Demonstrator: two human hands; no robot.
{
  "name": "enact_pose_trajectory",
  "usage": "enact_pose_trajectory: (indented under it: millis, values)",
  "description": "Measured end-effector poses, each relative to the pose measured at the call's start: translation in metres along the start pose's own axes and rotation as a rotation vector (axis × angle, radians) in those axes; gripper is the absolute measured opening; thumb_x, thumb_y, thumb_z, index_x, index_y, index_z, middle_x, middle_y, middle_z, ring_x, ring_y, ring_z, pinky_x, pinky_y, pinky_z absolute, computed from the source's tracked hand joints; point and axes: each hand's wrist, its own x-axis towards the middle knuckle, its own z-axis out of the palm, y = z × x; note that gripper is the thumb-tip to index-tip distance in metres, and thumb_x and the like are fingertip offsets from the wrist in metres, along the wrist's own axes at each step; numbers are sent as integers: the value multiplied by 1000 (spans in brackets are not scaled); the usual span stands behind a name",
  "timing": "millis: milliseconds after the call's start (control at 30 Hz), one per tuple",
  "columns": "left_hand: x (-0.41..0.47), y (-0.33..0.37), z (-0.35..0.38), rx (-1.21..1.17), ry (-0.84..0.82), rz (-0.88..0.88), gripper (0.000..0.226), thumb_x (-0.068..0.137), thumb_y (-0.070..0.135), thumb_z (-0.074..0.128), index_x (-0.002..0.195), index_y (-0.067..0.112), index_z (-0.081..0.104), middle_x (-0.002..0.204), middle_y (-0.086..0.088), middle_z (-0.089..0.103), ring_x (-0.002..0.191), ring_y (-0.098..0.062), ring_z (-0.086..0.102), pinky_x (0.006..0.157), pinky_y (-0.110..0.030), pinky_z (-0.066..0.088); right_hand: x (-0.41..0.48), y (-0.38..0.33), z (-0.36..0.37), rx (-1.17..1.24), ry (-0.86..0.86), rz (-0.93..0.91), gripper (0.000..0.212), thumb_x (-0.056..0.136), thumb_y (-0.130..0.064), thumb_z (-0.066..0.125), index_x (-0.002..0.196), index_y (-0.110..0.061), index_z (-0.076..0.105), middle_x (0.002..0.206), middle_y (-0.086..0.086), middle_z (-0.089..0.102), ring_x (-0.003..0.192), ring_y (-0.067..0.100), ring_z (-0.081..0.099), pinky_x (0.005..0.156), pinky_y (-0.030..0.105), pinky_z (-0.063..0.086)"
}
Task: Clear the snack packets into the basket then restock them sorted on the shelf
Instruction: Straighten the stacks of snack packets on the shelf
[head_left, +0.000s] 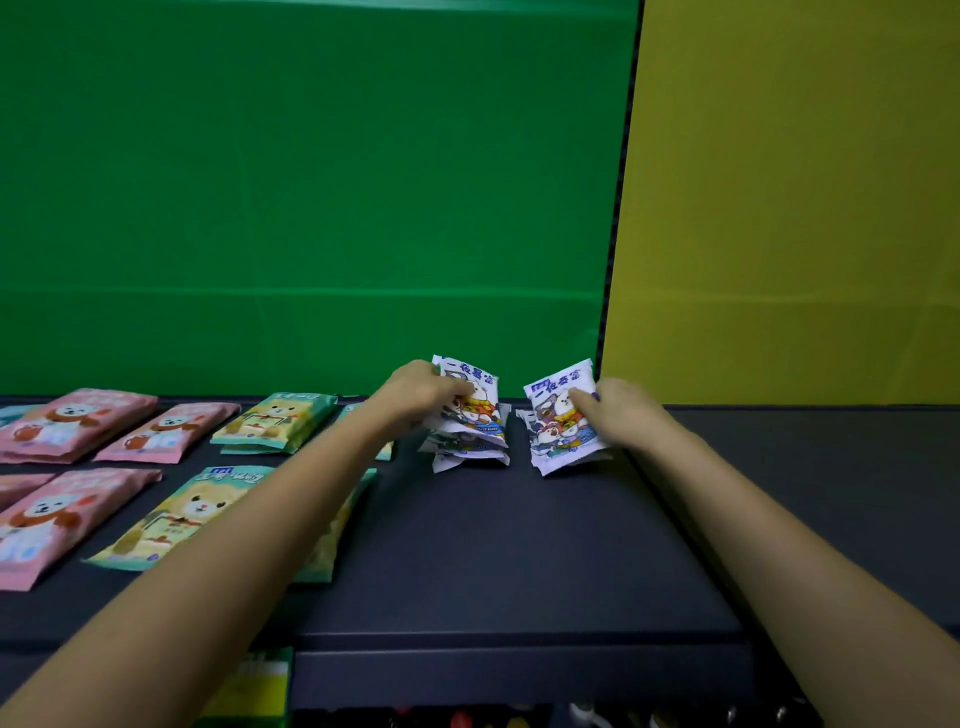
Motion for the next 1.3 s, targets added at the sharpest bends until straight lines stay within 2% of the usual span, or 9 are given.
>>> enact_pose_trajectory:
  millis: [133,300,467,667,833,933,1067,1200,1300]
  values:
    - [-46,-2,-13,-59,-92,-6,25,77,32,67,64,12,59,63,-9,56,48,-17,42,47,-23,29,-41,16,-19,176,-31,-69,38,96,-39,41,74,-8,47,70,8,48,64,19,42,55,32,25]
    - [-98,-12,-6,-36,-225,-38,26,80,31,69,71,7,66,70,-13,67,54,-19,52,61,-27,41,-90,32,-15,175,-204,-62,36,92,-46,45,85,-12,55,77,1,52,67,12,44,60,30,31]
    - [-116,-14,4,453,-142,73,50,82,50,60,55,17,35,54,-2,33,49,-16,31,52,-30,22,-103,32,-7,140,-208,-54,42,93,-41,47,125,-12,49,88,0,66,77,8,55,65,23,39]
    - [-118,-13,6,692,-174,111,58,87,59,44,52,15,31,51,-2,34,49,-17,35,54,-31,26,-106,33,-1,-127,-147,-151,39,95,-44,38,90,-9,53,81,7,61,73,18,53,56,26,33]
    - [-119,-6,5,847,-169,98,63,86,65,37,50,14,31,51,-1,38,52,-16,39,58,-29,31,-110,28,-2,-275,-239,-118,34,96,-46,34,70,-23,38,87,4,49,83,23,47,67,33,34]
    - [-117,2,0,991,-89,136,64,82,69,40,53,12,43,56,0,45,61,-19,49,62,-28,39,-106,18,-15,-331,-236,-125,30,93,-47,39,90,-22,55,102,6,57,93,23,55,78,34,45]
    - [-78,6,-13,648,163,198,44,87,50,52,90,8,60,81,-7,61,80,-25,58,75,-31,48,-76,-14,-28,-42,-91,-225,39,97,-35,41,123,-12,57,121,8,62,107,23,58,90,31,44]
    - [-18,-11,-12,215,-81,-54,53,90,36,51,120,-8,48,130,-31,49,115,-43,50,97,-45,41,-34,-43,-6,125,-261,-169,40,96,-33,45,117,-3,59,104,11,65,93,26,61,88,38,50]
    - [-1,-20,2,175,-98,-133,44,94,27,47,120,-9,50,127,-29,51,118,-42,48,93,-40,41,-12,-52,13,79,-304,-101,29,93,-32,50,82,-6,56,71,7,49,61,19,45,58,27,36]
